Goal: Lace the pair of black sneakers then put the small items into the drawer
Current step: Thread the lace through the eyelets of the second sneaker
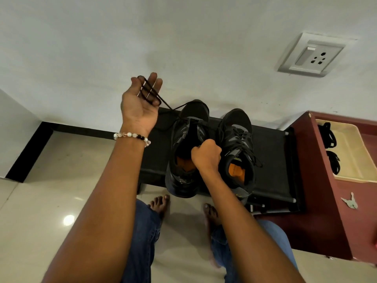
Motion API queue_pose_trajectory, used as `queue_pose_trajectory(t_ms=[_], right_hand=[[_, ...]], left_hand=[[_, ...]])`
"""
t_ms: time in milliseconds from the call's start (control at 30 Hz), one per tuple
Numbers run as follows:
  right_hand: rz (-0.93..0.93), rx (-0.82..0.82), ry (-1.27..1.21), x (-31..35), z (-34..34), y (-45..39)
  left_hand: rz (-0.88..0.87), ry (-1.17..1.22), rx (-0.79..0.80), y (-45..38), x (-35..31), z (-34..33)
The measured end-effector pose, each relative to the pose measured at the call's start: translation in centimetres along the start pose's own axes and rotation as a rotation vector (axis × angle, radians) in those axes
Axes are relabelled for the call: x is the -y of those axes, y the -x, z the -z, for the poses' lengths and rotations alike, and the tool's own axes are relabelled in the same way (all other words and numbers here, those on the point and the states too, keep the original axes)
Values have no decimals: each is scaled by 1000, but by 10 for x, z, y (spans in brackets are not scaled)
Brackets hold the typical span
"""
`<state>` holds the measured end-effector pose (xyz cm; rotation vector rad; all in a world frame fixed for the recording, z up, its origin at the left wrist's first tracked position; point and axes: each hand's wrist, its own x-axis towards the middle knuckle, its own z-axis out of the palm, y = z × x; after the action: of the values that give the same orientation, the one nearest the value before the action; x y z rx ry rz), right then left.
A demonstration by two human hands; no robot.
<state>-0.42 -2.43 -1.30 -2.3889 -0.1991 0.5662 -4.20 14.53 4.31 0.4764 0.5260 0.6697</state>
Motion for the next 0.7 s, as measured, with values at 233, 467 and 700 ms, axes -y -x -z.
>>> queue_pose_trajectory(t_ms=[233,467,700], right_hand=[[0,12,17,1,0,-2],[-3,3,8,1,-2,-2],[-2,-13,-2,-1,-2,-1]], left_hand=[[-42,-1736,174,-8,45,20],[-77,-1884,176,-3,34,10],[-16,-611,35,-3,3,6]])
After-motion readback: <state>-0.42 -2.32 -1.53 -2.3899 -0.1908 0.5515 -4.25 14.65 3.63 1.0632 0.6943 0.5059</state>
